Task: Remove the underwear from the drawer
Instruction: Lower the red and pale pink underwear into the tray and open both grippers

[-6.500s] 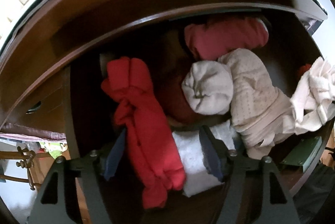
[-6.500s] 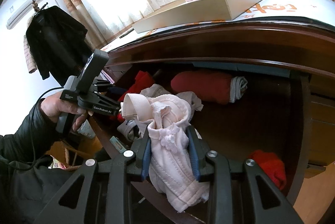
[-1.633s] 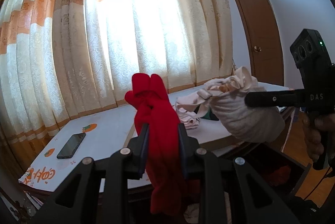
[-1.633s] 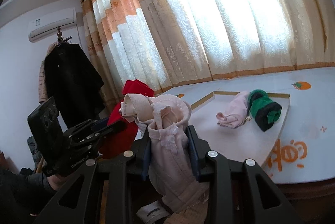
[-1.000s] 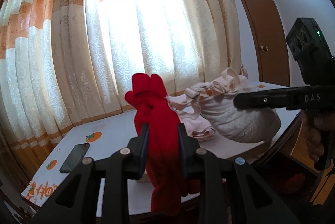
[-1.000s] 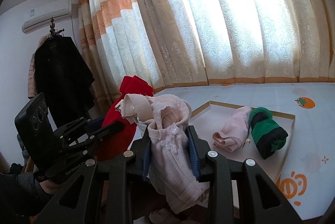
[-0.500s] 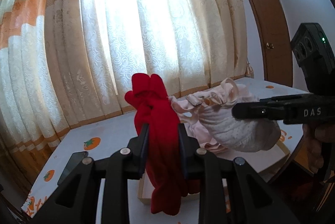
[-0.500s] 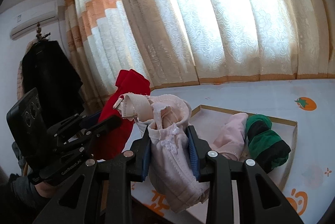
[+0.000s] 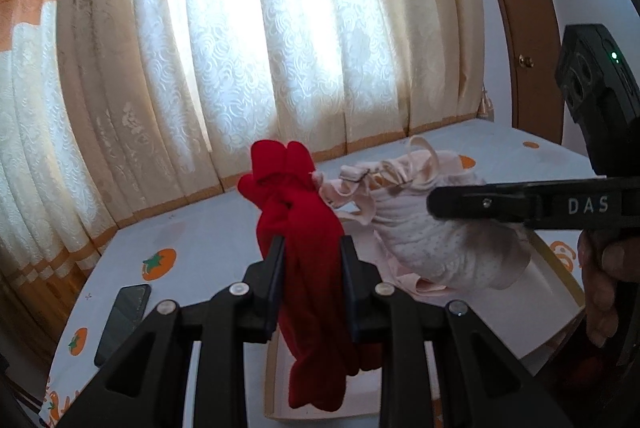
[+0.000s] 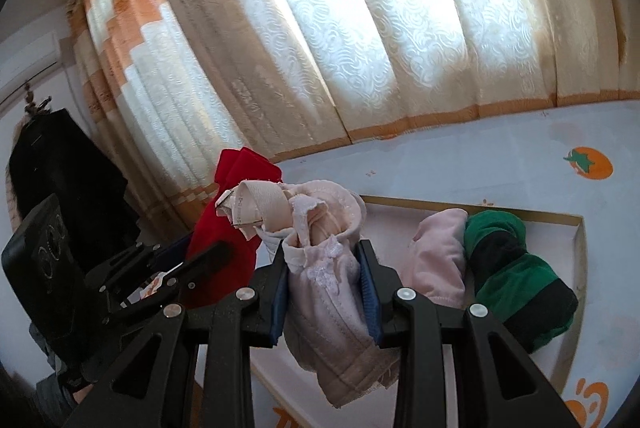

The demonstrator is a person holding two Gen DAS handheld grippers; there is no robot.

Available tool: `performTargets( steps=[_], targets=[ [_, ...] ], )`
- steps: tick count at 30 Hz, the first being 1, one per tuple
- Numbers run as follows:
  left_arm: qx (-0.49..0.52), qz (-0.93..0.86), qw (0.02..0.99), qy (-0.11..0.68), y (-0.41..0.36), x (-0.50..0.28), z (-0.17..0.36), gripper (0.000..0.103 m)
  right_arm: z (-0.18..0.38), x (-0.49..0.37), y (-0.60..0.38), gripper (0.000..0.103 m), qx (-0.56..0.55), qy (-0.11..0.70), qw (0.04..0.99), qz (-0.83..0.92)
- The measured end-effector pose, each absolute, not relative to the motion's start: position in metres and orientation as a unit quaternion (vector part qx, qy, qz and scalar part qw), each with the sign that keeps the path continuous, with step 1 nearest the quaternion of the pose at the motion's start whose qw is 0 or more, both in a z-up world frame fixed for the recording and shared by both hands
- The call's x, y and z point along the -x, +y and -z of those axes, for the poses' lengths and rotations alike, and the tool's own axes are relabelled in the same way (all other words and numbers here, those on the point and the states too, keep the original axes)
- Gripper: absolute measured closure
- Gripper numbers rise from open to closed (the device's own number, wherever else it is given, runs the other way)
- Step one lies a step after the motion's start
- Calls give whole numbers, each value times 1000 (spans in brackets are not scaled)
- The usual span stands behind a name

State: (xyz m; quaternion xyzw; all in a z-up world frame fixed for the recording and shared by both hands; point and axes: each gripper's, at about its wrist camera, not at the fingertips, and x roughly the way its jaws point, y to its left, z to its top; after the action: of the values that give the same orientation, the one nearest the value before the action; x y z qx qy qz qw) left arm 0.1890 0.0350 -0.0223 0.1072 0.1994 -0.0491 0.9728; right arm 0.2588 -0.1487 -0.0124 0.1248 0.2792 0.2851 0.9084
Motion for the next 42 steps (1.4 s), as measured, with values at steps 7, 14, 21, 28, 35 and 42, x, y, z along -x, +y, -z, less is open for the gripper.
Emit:
performTargets(
  steps=[7, 14, 21, 28, 35, 42],
  targets=[
    [-111, 55, 965, 229, 35, -213, 29, 80, 24, -286, -148, 69, -164, 306, 898, -270],
    [-111, 74, 952, 274, 32, -242, 38, 80, 32, -305, -147, 69, -190, 321, 892, -254],
    [-109, 89, 936, 322, 27, -269, 51, 80, 38, -322, -143, 68, -195, 333, 894, -228],
    [-89, 93, 927, 353, 30, -287, 67, 79, 51, -339, -144, 66, -188, 351, 896, -194],
    [-85, 85, 924, 364, 34, -297, 75, 79, 54, -352, -141, 65, -190, 354, 897, -184],
    [-87, 73, 922, 370, 40, -309, 79, 76, 56, -359, -133, 54, -178, 365, 893, -194]
  ],
)
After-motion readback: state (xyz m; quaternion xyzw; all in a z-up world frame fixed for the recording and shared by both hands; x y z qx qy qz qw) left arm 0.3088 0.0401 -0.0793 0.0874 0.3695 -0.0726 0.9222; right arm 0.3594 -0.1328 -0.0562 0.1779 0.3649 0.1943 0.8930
